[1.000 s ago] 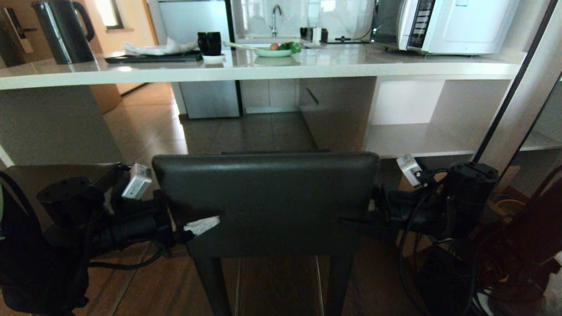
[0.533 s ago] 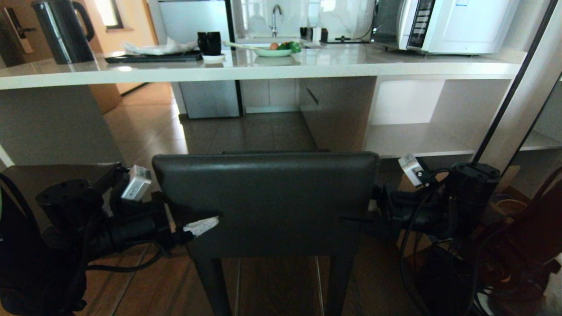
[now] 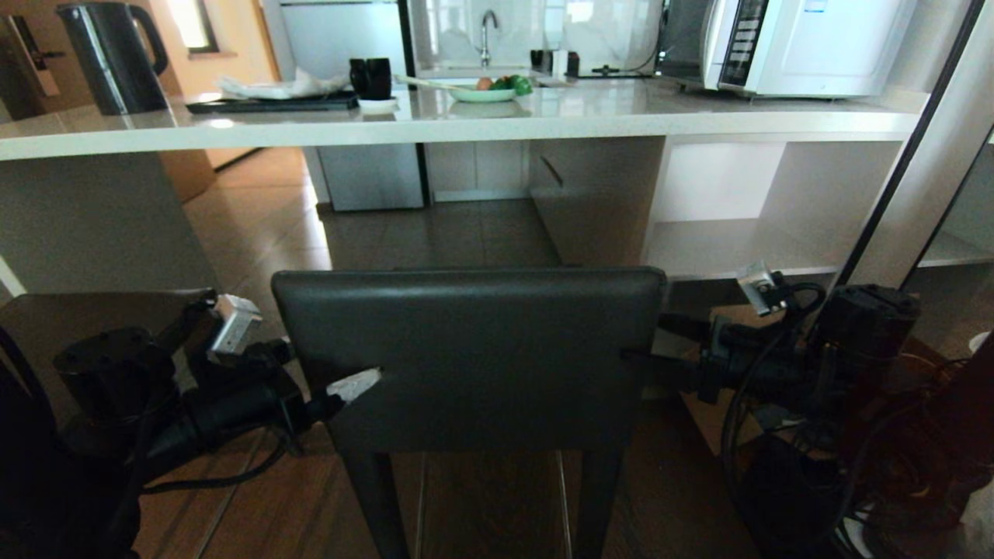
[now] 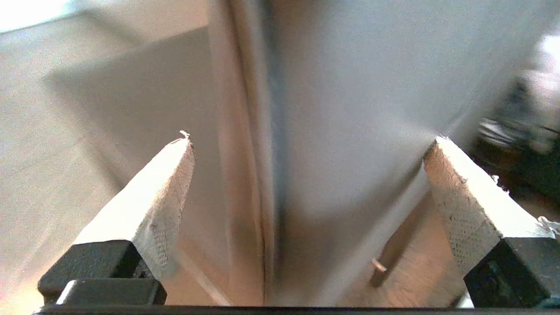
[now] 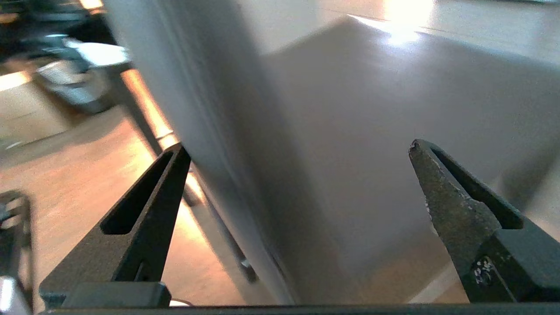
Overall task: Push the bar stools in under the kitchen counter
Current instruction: Pull the gray chair out from under the dining table, then push the gray chair back under the dining table
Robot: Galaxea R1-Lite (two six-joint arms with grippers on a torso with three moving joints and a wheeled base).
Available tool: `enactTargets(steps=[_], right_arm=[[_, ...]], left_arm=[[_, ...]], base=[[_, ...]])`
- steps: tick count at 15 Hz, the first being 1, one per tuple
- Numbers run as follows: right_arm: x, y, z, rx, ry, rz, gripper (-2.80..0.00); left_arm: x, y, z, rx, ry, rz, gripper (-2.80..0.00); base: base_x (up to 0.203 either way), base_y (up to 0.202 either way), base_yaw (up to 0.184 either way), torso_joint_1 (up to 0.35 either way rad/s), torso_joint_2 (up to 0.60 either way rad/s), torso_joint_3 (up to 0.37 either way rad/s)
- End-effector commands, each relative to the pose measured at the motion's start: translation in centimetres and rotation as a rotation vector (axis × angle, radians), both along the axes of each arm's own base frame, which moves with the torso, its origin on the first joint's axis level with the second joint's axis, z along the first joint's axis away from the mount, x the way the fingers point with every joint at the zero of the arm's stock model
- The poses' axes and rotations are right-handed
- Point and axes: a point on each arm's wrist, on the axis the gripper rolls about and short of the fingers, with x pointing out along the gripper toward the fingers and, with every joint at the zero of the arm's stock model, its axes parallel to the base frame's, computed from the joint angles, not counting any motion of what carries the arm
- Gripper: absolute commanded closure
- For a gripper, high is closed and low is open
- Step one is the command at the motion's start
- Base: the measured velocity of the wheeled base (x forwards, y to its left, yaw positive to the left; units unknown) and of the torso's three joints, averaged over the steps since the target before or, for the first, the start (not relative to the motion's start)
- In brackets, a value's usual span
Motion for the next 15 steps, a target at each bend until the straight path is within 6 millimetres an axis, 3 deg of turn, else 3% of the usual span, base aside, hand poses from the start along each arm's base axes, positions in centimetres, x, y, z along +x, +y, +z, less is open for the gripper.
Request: enactTargets(steps=[1, 6, 8, 10, 12, 13, 15], right_arm=[[-0.9, -1.7, 0.1, -0.001, 0.006, -0.044, -2.80], [-3.3, -4.1, 0.5, 0.021, 0.013, 0.026, -2.80], [-3.5, -5.5, 0.5, 0.024, 0.008, -0.028, -2.80], [-3.3, -6.3, 1.0, 0.059, 0.015, -0.200, -2.80], [-3.0, -6.9, 2.7, 0.127, -0.040, -0.502, -2.80], [-3.5, -7.2, 4.5, 0.163, -0.106, -0.595, -2.80], [-6.0, -7.3, 8.3, 0.210, -0.207, -0.663, -2.80]], left_arm=[[-1.9, 0.3, 0.6, -0.001, -0.002, 0.028, -2.80], [-6.3, 0.2, 2.8, -0.058, -0.023, -0.057, -2.80], [-8.5, 0.3, 3.7, -0.076, -0.046, -0.076, -2.80], [-10.3, 0.9, 4.3, -0.107, -0.060, -0.024, -2.80], [-10.9, 2.5, 5.9, -0.147, -0.144, 0.207, -2.80], [-11.0, 3.4, 7.5, -0.180, -0.227, 0.346, -2.80], [-12.0, 4.0, 10.0, -0.224, -0.318, 0.505, -2.80]], base=[[0.000, 0.000, 0.000, 0.000, 0.00, 0.000], [0.000, 0.000, 0.000, 0.000, 0.00, 0.000], [0.000, 0.000, 0.000, 0.000, 0.00, 0.000], [0.000, 0.000, 0.000, 0.000, 0.00, 0.000], [0.000, 0.000, 0.000, 0.000, 0.00, 0.000], [0.000, 0.000, 0.000, 0.000, 0.00, 0.000], [0.000, 0.000, 0.000, 0.000, 0.00, 0.000]])
